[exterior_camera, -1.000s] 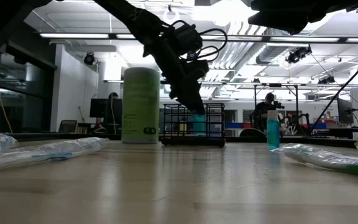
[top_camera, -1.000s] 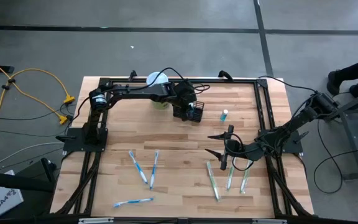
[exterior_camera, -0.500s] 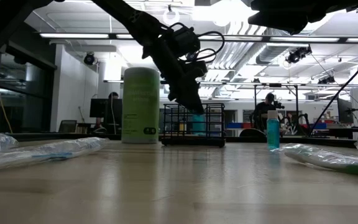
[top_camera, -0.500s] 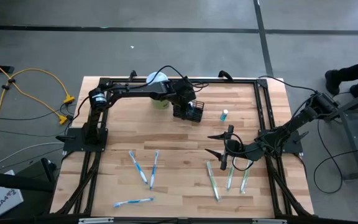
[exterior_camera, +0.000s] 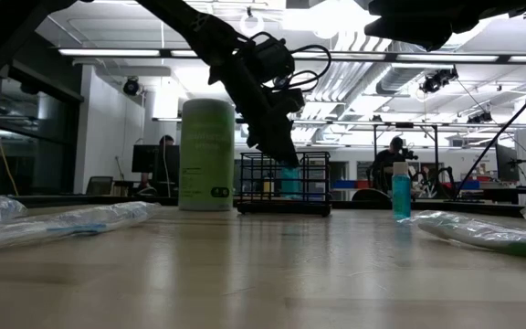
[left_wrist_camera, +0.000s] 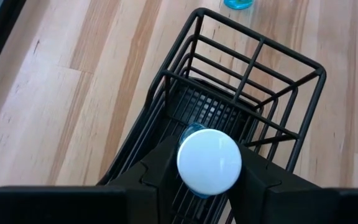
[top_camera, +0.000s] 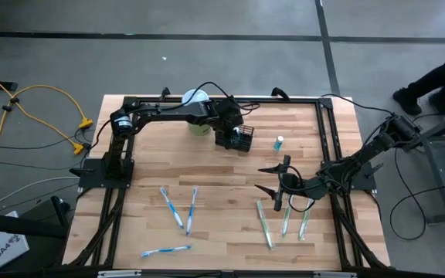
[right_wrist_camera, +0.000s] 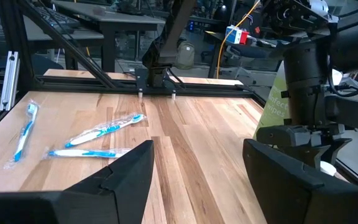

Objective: Pick & Place toothbrushing station
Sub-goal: Put the left mouthwash into the mesh organizer, then put the mouthwash into the mesh organizer

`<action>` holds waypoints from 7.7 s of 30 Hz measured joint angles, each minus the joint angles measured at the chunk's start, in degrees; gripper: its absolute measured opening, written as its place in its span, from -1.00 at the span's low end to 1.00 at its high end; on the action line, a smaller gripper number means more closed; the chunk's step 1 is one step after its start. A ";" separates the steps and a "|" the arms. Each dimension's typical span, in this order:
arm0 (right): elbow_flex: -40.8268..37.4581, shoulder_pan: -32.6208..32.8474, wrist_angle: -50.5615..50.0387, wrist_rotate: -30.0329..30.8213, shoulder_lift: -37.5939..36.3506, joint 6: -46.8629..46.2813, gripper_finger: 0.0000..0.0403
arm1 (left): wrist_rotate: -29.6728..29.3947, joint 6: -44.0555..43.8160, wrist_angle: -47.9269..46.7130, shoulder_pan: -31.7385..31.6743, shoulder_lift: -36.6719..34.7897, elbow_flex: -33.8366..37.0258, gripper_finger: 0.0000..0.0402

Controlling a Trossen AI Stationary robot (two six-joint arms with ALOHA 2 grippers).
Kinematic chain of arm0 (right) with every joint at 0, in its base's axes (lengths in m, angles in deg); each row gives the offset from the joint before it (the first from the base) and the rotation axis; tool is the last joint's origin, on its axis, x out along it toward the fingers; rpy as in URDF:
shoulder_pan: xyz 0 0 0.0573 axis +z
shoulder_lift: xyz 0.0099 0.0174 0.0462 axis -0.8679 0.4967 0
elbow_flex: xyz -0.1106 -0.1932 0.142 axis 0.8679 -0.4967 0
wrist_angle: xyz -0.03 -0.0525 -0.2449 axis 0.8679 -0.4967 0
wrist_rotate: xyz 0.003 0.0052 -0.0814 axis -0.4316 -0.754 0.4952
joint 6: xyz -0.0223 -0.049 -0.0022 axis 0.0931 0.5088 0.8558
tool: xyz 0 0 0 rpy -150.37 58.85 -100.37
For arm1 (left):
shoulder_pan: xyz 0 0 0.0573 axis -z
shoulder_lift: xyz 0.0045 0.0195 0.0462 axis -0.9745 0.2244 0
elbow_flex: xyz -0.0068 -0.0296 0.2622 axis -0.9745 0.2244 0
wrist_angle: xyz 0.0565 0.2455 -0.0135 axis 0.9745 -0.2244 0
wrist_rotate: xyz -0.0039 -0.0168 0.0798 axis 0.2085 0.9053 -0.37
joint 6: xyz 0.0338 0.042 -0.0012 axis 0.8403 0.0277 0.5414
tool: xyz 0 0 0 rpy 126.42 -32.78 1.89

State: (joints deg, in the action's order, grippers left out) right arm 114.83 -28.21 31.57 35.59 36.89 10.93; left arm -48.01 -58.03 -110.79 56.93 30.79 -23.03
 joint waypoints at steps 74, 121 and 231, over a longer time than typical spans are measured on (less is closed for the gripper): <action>0.00 -0.01 -0.70 -0.50 0.00 -0.02 0.19 | -0.79 0.00 3.61 0.90 -3.79 0.11 -0.36; -0.02 0.00 -12.16 10.79 -0.02 -10.59 0.19 | -5.90 -9.06 -21.43 19.47 -24.43 0.24 -0.37; 40.60 -56.04 -97.56 -38.50 19.21 -42.01 0.01 | -18.29 -15.02 26.99 29.59 -50.29 56.39 -0.37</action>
State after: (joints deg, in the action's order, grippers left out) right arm 155.43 -84.25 -65.99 -2.91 56.11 -31.08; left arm -66.30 -73.06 -83.79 86.52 -19.51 33.36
